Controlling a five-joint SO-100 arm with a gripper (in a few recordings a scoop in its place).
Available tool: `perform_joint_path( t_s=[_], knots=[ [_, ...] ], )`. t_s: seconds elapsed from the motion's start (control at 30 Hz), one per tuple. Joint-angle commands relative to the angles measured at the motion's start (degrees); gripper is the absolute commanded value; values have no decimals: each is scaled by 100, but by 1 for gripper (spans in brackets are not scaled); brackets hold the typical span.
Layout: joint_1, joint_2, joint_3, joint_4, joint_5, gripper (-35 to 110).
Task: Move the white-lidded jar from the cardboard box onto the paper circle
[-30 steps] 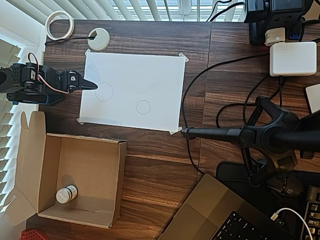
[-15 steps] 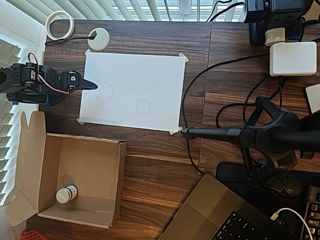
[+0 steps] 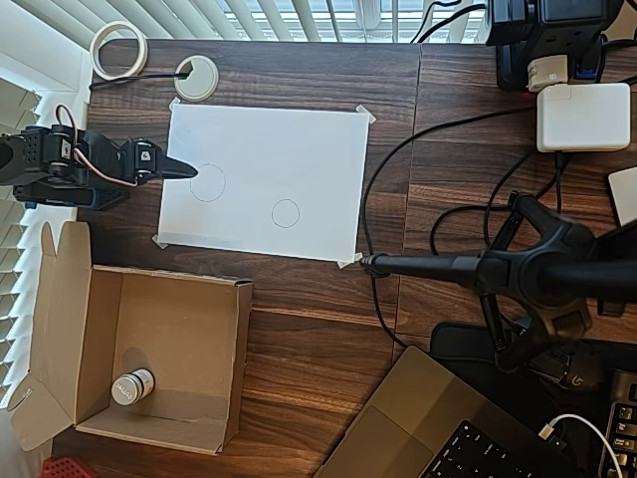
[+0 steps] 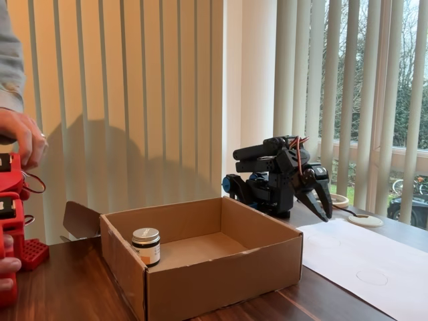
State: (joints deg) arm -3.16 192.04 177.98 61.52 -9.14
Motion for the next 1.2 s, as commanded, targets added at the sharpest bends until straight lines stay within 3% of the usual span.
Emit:
perform_joint_path(
  t_s=[0.0,0.17,0.47,1.17],
  knots=[
    [62,369,-35,-97,35,14],
    [149,360,-70,-88,-237,31],
    [747,-747,-1731,70,-1424,33],
    [4869,-6372,-6126,-1749,-6108,33]
  ],
)
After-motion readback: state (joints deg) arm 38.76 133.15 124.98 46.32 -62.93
